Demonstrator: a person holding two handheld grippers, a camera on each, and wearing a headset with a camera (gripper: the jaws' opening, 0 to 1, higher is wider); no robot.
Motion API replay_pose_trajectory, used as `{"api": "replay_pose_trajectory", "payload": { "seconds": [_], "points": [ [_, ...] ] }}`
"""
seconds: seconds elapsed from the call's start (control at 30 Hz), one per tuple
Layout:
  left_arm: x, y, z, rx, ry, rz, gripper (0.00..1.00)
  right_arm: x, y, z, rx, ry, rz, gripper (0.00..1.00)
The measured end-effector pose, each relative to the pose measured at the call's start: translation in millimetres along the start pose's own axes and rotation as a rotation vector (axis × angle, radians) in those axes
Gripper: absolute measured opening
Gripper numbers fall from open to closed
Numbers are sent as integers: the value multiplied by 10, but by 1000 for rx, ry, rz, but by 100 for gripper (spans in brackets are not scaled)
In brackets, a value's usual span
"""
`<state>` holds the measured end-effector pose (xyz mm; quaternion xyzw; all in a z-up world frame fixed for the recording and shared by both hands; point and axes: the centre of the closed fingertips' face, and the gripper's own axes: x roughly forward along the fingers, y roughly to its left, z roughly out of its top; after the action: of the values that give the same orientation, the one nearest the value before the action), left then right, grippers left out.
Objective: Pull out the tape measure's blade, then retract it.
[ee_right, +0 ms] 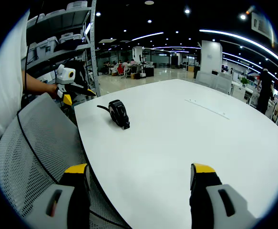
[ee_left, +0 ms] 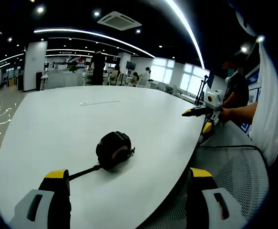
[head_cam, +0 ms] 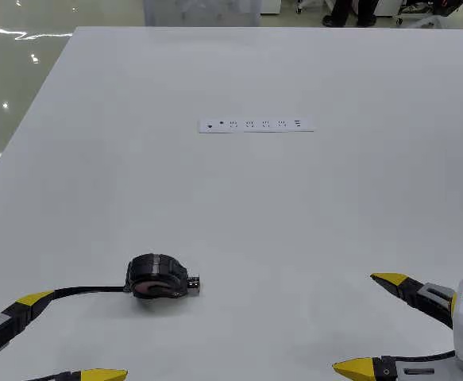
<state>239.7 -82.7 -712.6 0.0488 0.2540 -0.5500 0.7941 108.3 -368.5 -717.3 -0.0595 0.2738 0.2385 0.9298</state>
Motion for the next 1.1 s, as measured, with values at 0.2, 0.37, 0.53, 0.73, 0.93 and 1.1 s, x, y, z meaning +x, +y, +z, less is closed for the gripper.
{"api": "replay_pose_trajectory", "payload": {
  "seconds": [0.2,0.37,0.53,0.73,0.93,1.1],
  "points": [
    [4,-2,3,-5,-2,-7,100,-10,-13,-2,-1,2,-7,88],
    [10,-14,6,-7,-2,-13,100,-14,-18,1,-5,3,-8,88],
    [11,-20,6,-7,2,-12,100,-16,-22,-9,13,4,-5,86],
    [6,-8,9,-9,4,-13,100,-22,-28,-17,8,10,-3,86],
    [12,5,18,-7,4,-13,100,-14,-24,-28,5,16,3,85],
    [14,19,21,-2,8,-15,100,3,-11,-24,4,16,13,83]
  ]
}}
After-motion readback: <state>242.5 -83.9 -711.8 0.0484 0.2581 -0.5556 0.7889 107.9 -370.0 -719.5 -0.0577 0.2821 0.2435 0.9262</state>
